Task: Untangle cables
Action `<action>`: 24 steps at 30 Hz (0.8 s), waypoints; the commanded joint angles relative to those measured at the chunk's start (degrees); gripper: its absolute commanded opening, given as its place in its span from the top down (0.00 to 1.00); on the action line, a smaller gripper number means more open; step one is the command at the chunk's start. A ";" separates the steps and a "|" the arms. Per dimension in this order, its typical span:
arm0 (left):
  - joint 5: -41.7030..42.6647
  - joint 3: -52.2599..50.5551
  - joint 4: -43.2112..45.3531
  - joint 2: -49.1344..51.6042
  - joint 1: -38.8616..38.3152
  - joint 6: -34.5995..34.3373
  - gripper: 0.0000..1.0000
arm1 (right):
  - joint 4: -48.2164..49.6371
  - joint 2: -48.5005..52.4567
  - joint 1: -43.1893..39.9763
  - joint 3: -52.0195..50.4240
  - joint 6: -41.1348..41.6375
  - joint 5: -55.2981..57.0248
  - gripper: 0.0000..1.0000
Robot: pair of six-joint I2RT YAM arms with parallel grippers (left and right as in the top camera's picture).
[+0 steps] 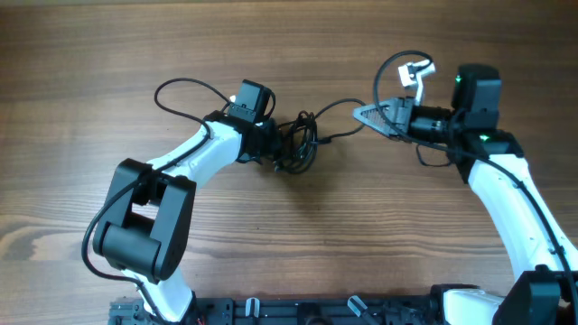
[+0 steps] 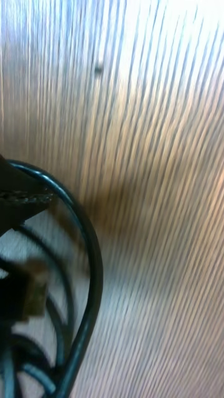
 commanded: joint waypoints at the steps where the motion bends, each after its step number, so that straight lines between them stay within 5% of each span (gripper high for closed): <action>1: -11.58 -0.09 -1.49 0.92 1.20 -0.13 0.96 | -6.03 -1.99 -1.62 0.52 -5.75 5.44 0.96; 11: -12.09 0.52 -8.44 0.92 13.03 -0.09 0.96 | -21.35 -1.84 -1.60 0.31 -10.86 40.76 0.96; 24: 1.81 0.52 -7.37 0.92 17.68 0.52 0.96 | -25.62 -0.37 7.76 -0.07 -12.17 38.42 0.95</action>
